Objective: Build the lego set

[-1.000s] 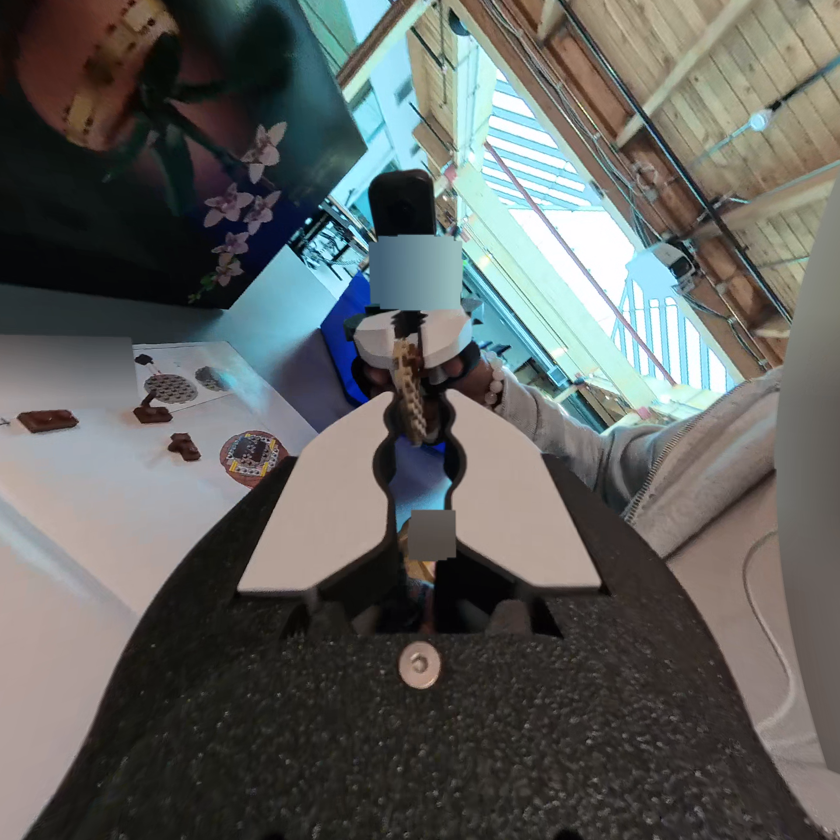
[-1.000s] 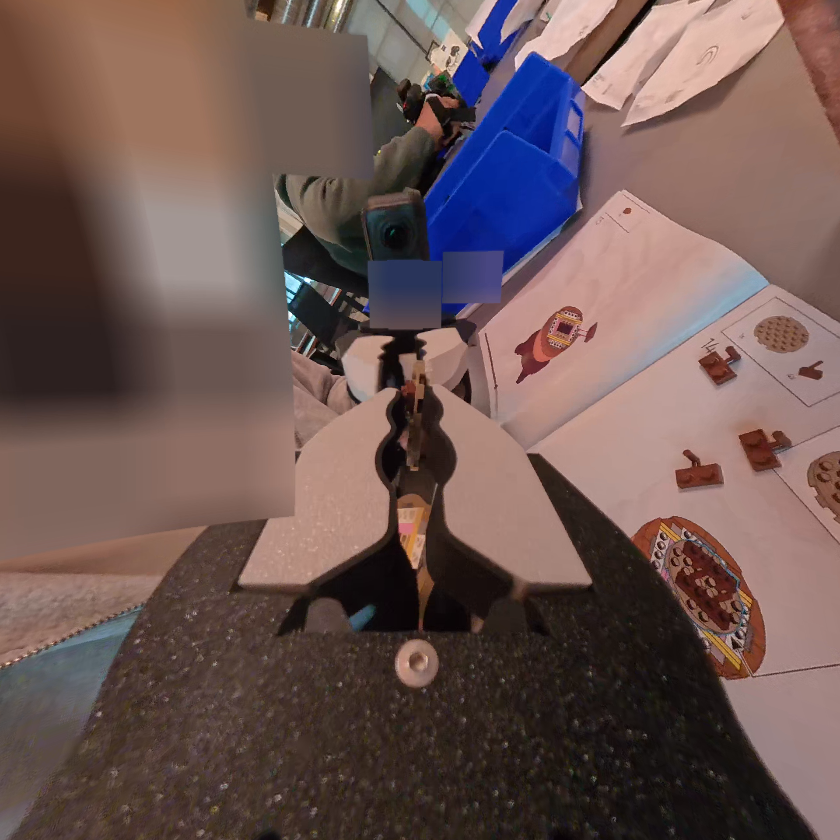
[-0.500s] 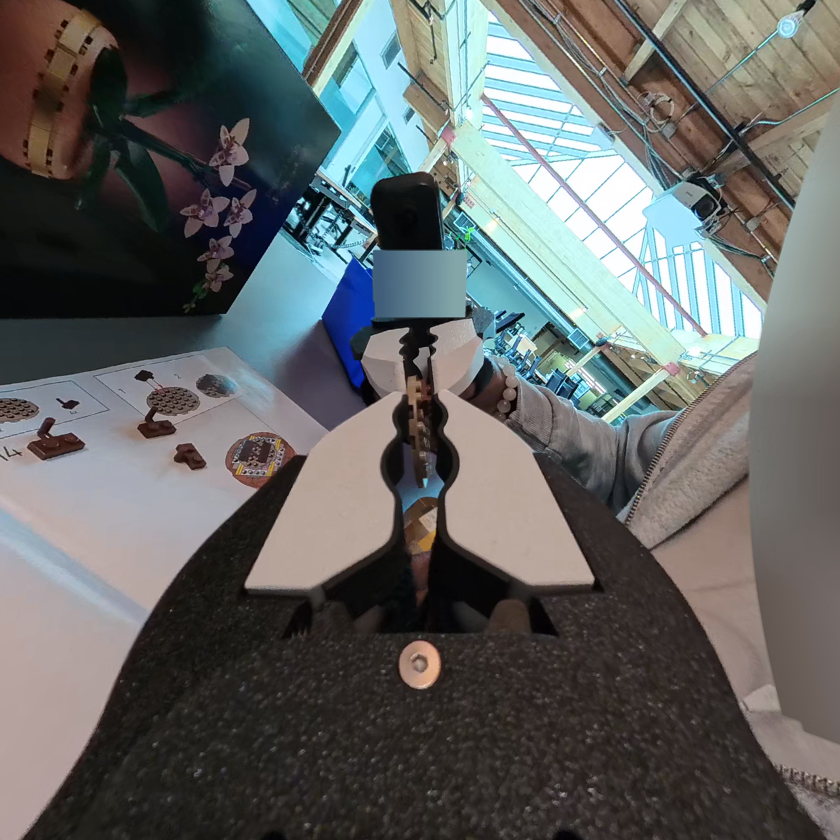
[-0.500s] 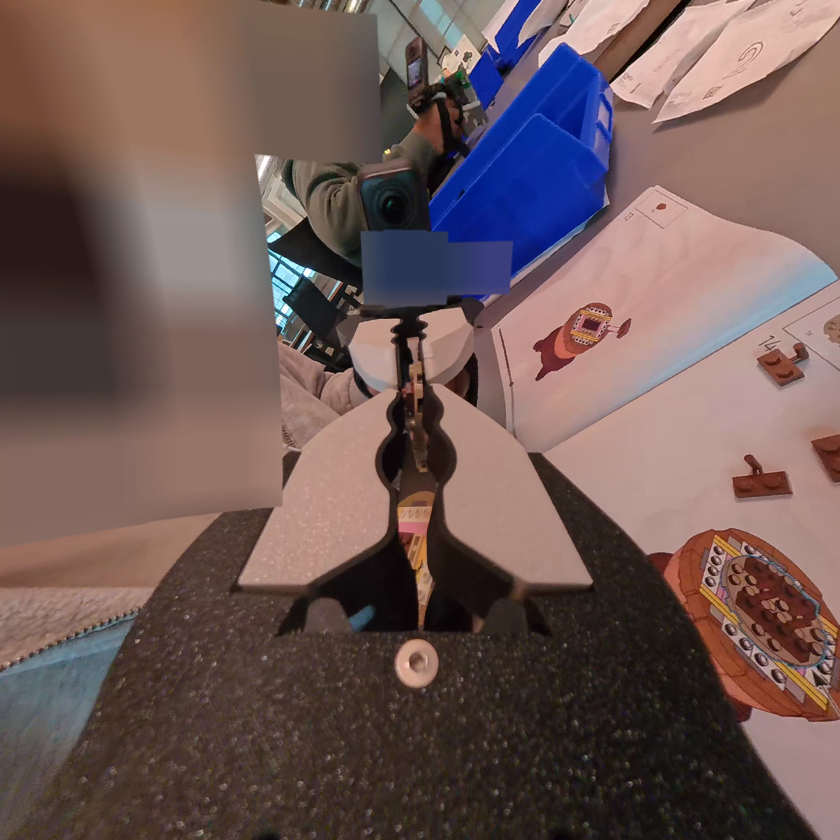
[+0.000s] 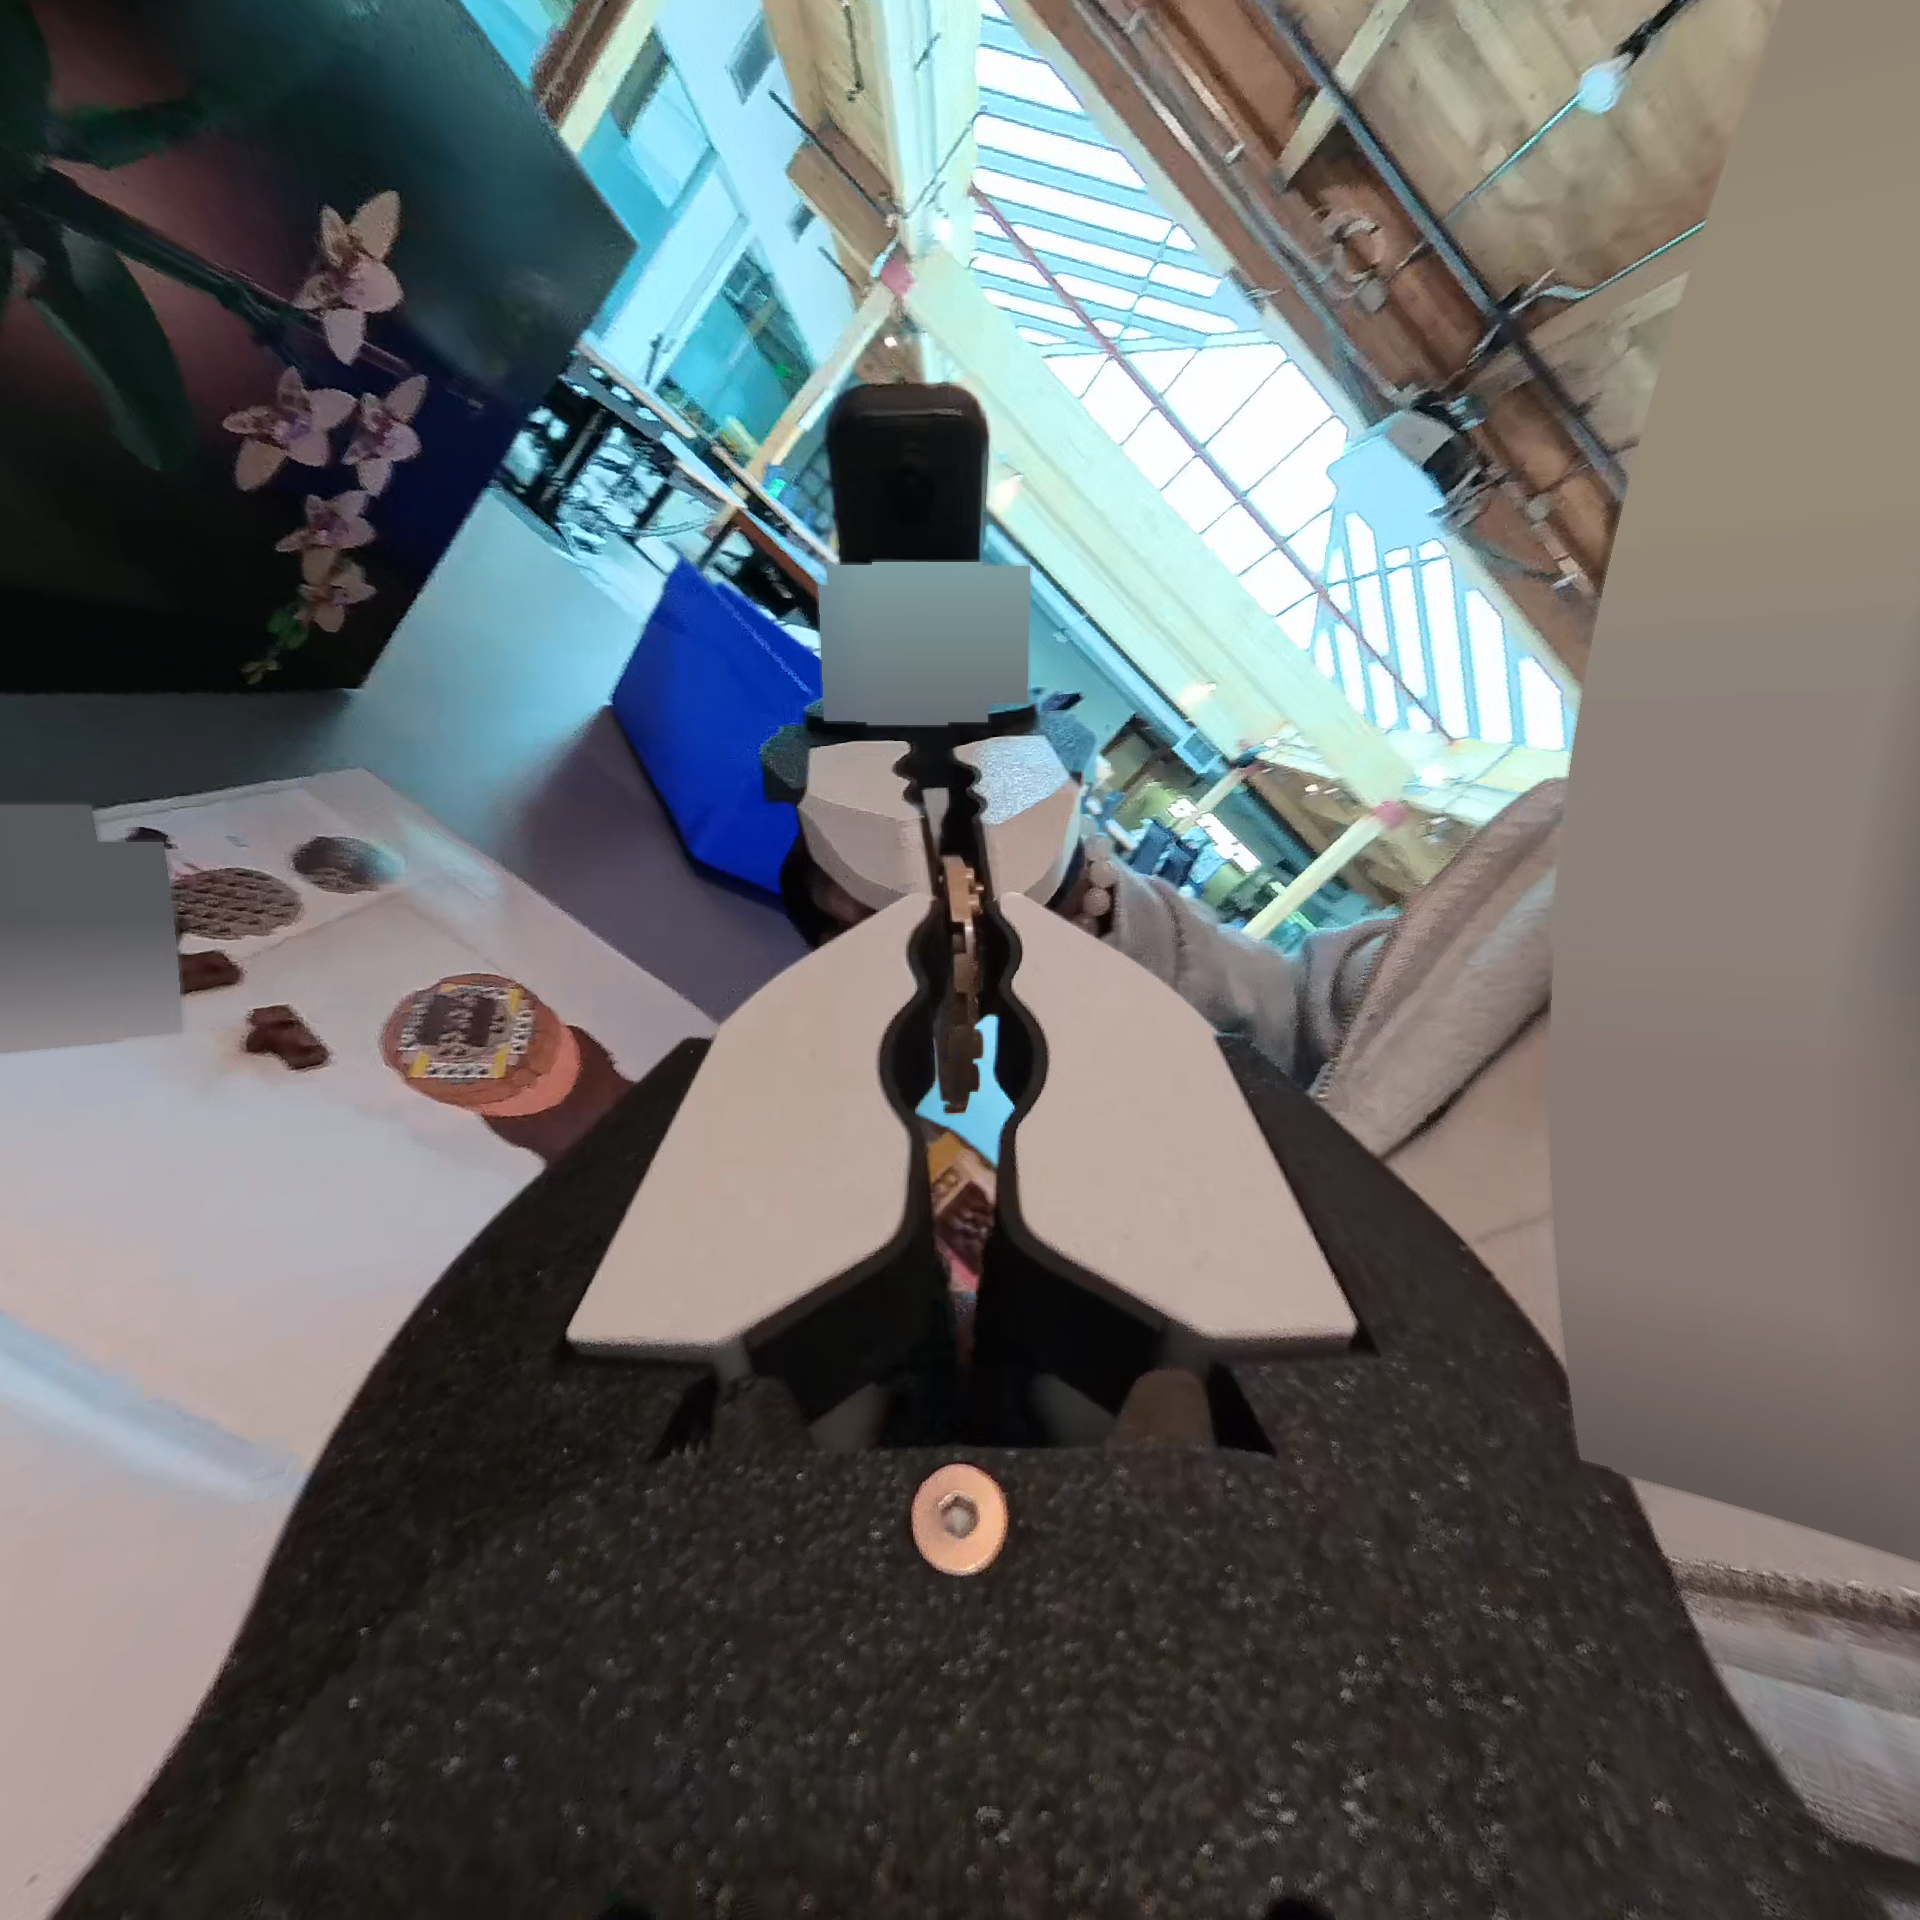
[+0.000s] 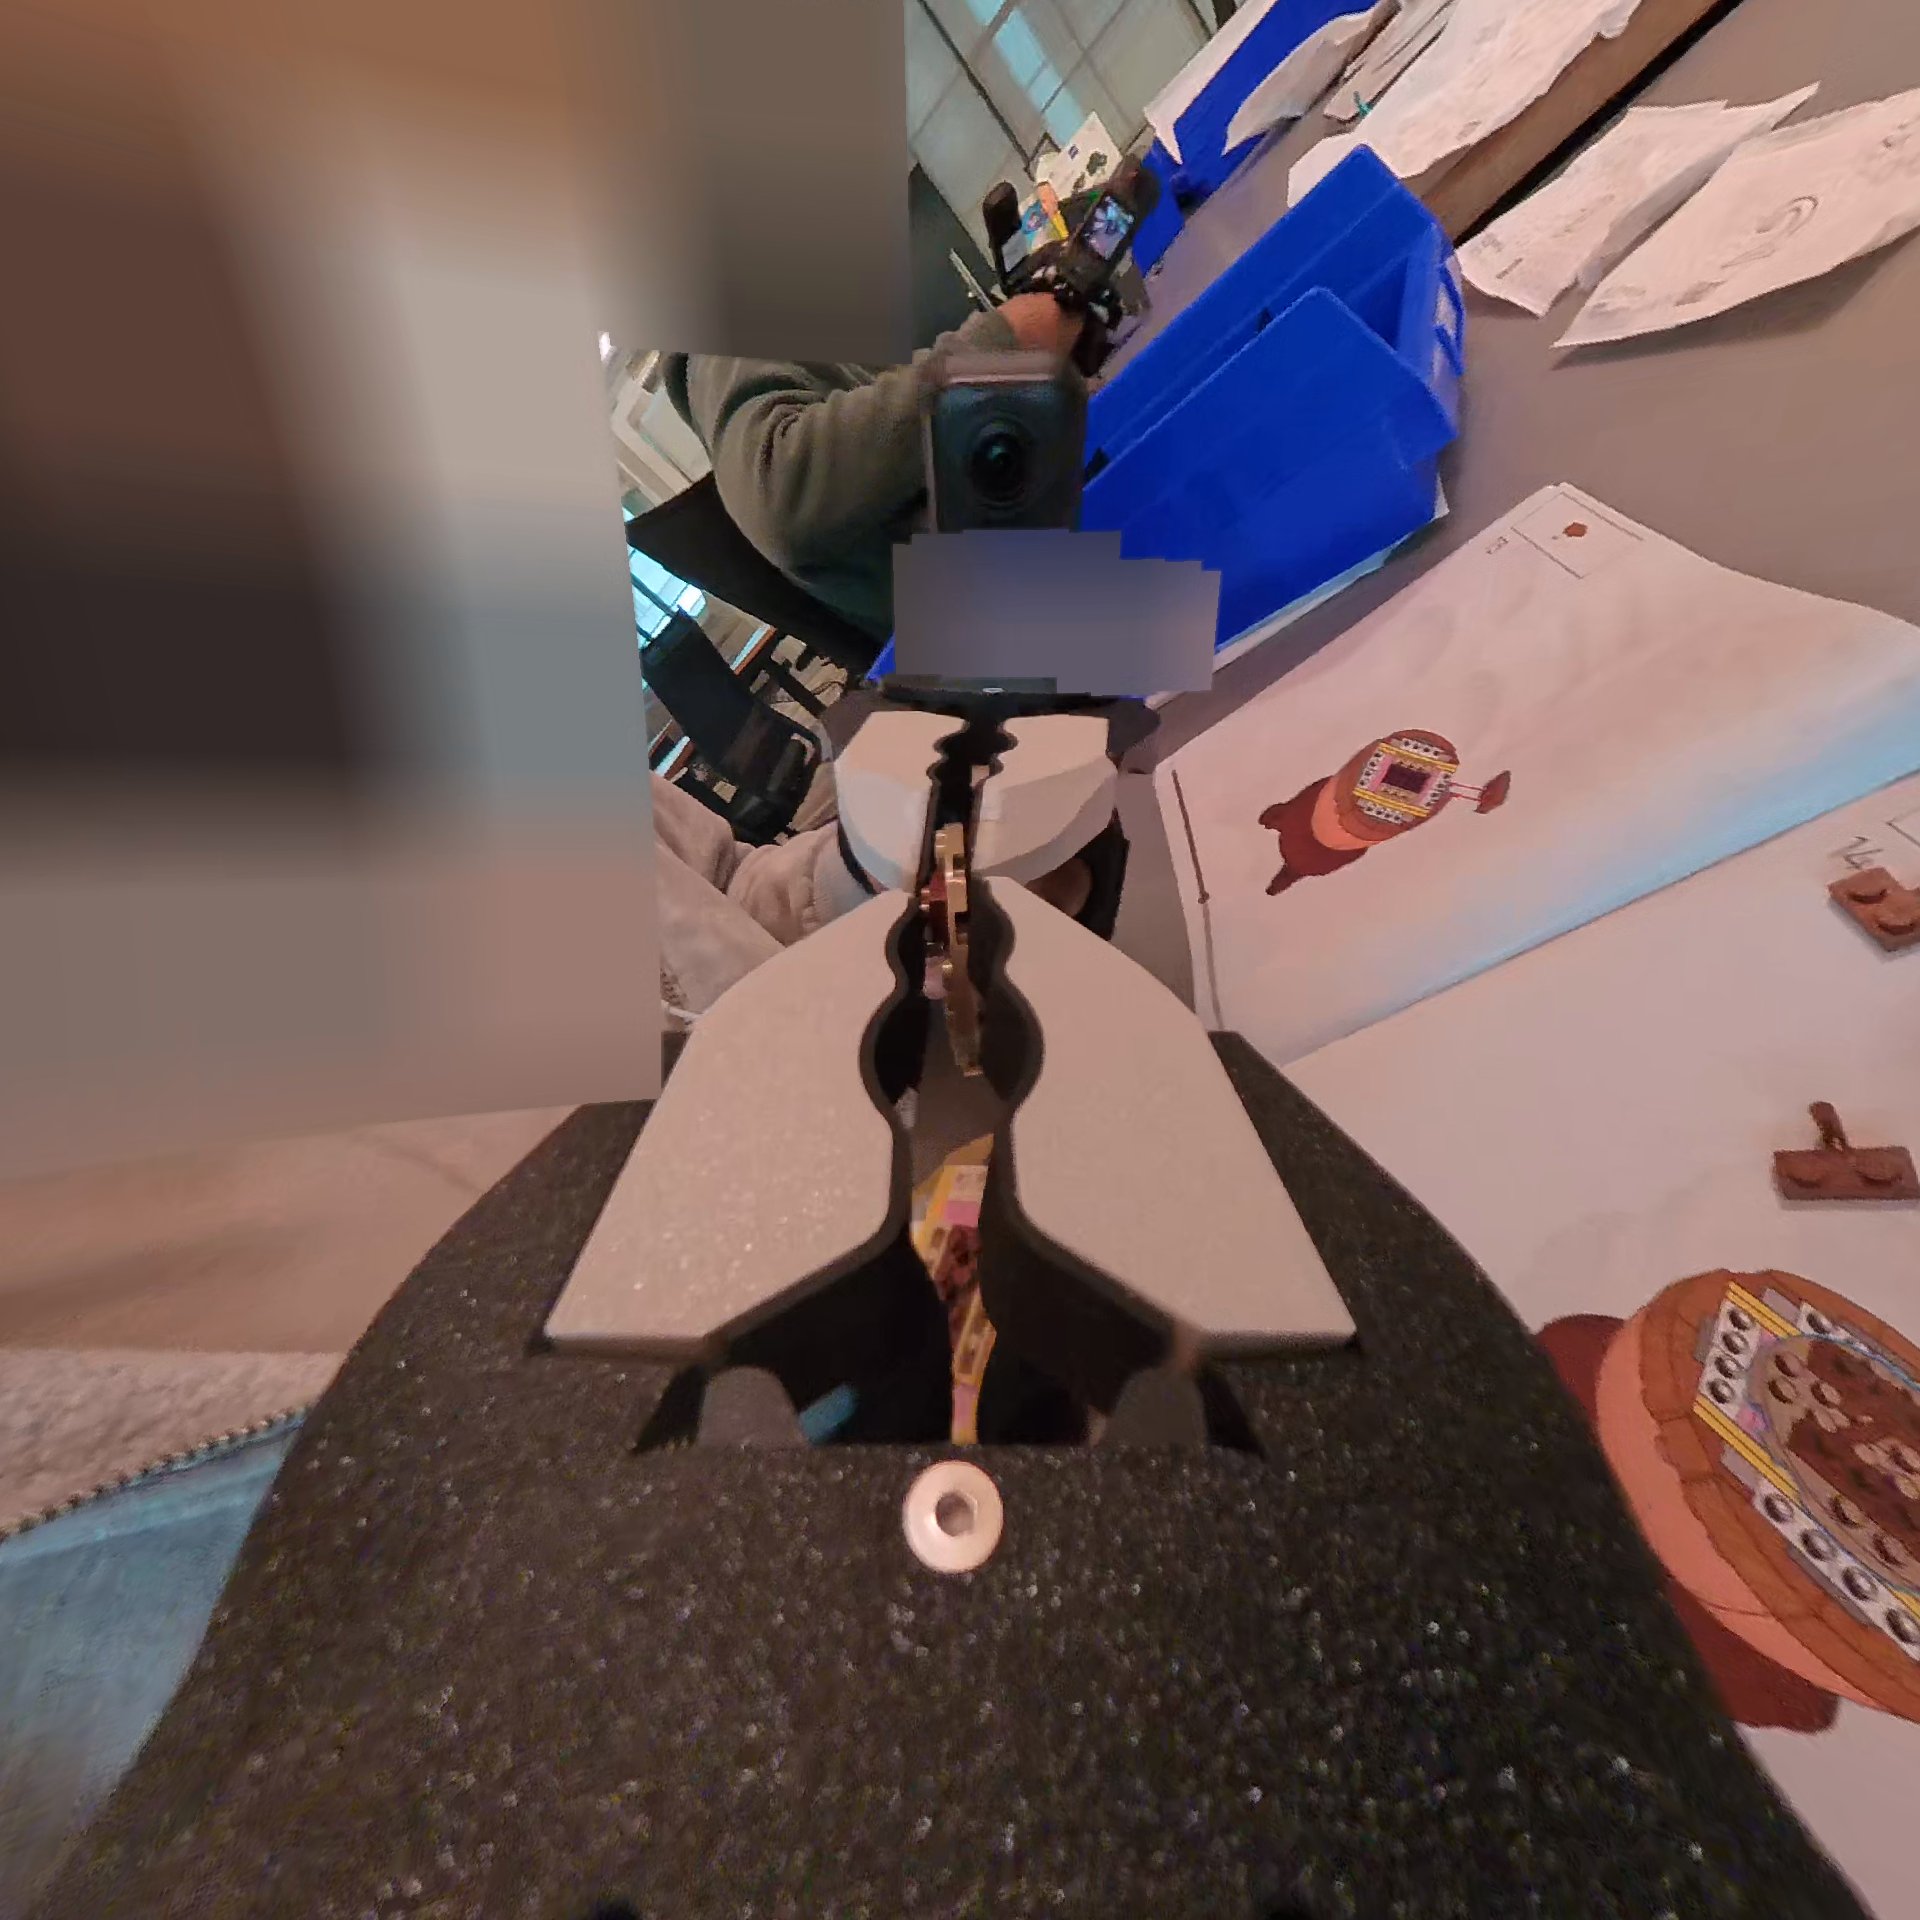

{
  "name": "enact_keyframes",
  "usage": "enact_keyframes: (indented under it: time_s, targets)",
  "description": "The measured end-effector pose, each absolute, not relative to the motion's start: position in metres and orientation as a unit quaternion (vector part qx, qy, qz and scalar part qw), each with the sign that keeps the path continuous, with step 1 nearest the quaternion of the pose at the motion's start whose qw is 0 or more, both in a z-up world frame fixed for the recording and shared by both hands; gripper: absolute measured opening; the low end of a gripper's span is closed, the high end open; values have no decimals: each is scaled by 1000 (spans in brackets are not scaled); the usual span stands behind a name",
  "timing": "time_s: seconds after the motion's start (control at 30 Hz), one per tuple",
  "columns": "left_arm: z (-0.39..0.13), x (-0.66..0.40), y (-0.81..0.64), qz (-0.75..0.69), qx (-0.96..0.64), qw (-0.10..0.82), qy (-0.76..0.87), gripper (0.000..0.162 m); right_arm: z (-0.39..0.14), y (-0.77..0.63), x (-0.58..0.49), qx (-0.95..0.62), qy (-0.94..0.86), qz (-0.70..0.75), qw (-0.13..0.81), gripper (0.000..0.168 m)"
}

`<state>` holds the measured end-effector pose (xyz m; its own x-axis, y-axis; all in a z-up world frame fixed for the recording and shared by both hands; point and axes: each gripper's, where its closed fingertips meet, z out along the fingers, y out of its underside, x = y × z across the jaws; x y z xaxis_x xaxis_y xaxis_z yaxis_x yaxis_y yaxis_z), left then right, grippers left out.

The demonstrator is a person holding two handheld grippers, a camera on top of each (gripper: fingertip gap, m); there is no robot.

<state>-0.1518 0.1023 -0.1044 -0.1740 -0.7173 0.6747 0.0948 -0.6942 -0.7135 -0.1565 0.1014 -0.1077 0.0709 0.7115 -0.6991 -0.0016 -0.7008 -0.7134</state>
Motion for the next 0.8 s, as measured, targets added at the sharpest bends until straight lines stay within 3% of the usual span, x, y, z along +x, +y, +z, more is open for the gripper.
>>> enact_keyframes:
  time_s: [0.43, 0.63, 0.73, 0.77, 0.8]
  targets:
    - [-96, -149, 97, -740, -562, 252, 271, 5, -98, 100, -151, -673, -284, 599, 328, 8]
    - [-96, -144, 101, -740, -560, 246, 279, 5, -96, 105, -144, -669, -320, 540, 399, 9]
    - [-93, -143, 107, -741, -559, 252, 275, 5, -70, 114, -126, -611, -336, 477, 535, 26]
    - [-94, -144, 110, -739, -561, 254, 272, 5, -55, 117, -114, -583, -330, 452, 589, 42]
    - [-95, -144, 114, -736, -566, 257, 269, 5, -37, 118, -103, -550, -311, 435, 641, 86]
